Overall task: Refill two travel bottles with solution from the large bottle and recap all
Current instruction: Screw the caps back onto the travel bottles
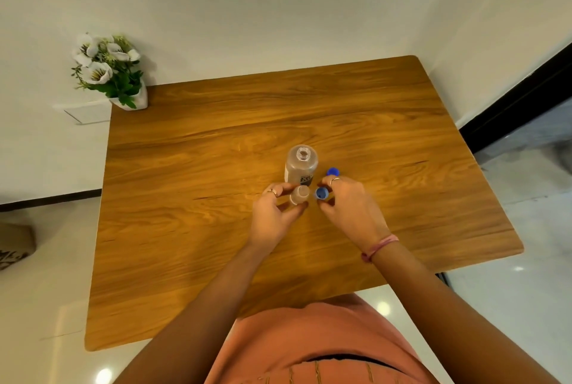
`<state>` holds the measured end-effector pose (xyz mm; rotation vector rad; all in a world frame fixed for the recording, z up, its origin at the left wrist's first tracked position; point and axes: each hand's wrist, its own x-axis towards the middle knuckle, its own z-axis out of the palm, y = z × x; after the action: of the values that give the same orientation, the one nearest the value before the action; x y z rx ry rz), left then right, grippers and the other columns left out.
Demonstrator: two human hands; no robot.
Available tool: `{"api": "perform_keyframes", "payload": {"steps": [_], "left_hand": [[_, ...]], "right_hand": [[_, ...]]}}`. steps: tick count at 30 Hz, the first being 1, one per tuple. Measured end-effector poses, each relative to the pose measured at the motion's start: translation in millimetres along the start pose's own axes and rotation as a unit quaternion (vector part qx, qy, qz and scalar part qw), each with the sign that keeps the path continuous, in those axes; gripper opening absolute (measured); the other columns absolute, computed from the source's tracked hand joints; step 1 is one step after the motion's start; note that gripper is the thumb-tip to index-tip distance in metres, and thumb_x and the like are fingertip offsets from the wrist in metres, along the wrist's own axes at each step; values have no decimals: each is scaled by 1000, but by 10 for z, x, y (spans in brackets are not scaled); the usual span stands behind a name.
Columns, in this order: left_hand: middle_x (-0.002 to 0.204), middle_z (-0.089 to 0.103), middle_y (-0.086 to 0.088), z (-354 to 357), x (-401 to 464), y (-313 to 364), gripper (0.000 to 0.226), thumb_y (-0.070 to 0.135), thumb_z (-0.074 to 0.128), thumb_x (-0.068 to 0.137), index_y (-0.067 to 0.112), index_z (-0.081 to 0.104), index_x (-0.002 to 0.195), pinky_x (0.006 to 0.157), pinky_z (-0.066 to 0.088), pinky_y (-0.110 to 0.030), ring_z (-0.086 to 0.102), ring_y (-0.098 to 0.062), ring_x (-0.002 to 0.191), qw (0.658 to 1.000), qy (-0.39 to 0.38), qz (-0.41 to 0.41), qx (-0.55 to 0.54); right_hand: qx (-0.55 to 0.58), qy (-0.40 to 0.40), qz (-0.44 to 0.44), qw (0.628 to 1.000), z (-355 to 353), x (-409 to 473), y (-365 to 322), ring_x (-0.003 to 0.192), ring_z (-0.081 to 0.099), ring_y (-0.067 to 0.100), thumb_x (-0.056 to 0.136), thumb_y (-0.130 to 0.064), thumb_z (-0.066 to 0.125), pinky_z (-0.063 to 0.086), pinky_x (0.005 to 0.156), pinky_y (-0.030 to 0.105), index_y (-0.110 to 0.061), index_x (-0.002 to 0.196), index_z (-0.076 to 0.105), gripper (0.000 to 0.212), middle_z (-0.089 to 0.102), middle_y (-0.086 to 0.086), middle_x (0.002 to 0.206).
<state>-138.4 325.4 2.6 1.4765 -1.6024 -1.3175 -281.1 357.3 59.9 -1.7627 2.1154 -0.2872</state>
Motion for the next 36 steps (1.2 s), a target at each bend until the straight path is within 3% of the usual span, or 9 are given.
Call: {"api": "perform_keyframes", "payload": {"steps": [5, 10, 13, 17, 26, 31, 36], "left_hand": [[104, 64, 7, -53, -48, 365, 38, 14, 80, 72, 31, 59, 99, 81, 55, -29, 61, -8, 100, 996, 54, 36, -57], [100, 62, 14, -42, -8, 703, 39, 11, 80, 71, 24, 61, 102, 70, 52, -12, 57, 14, 91, 992, 90, 61, -68], [106, 65, 7, -36, 75, 895, 40, 20, 80, 71, 20, 63, 107, 75, 54, -19, 59, 5, 96, 990, 110, 66, -57], [106, 67, 5, -49, 182, 1223, 41, 22, 81, 71, 17, 64, 109, 73, 53, -17, 61, -6, 99, 986, 127, 80, -75], [104, 69, 3, -263, 461, 2061, 39, 15, 79, 73, 17, 65, 109, 66, 49, -8, 63, -5, 98, 966, 163, 149, -132], [102, 70, 4, -328, 547, 2400, 40, 16, 78, 75, 16, 66, 113, 65, 47, -4, 64, -3, 95, 961, 166, 167, -145], [103, 70, 0, -361, 612, 2690, 40, 14, 78, 74, 13, 66, 113, 64, 46, -2, 64, -7, 95, 951, 175, 190, -170]], "right_hand": [[88, 49, 4, 995, -356, 69, 63, 86, 60, 11, 79, -19, 69, 51, 77, 22, -17, 108, 62, 30, 58, -1, 101], [155, 52, 13, 987, -716, 223, 155, 86, 61, 16, 71, -16, 75, 48, 72, 19, -15, 99, 59, 32, 54, 1, 100], [211, 29, 9, 977, -944, 308, 182, 87, 63, 12, 74, -16, 74, 48, 65, 14, -18, 98, 55, 31, 62, 0, 99], [289, 24, -16, 957, -1197, 427, 206, 92, 64, 11, 76, -15, 74, 53, 75, 20, -18, 104, 57, 33, 65, -1, 102], [447, 68, -94, 887, -1833, 700, 81, 89, 68, 10, 79, -10, 71, 56, 81, 25, -20, 114, 62, 37, 69, 0, 104], [498, 98, -136, 851, -2202, 835, -64, 91, 69, 18, 75, -9, 75, 55, 83, 33, -15, 111, 59, 40, 68, 5, 105], [509, 109, -187, 833, -2654, 953, -259, 87, 69, 13, 74, -6, 74, 56, 76, 24, -17, 103, 62, 33, 69, 0, 100]]}}
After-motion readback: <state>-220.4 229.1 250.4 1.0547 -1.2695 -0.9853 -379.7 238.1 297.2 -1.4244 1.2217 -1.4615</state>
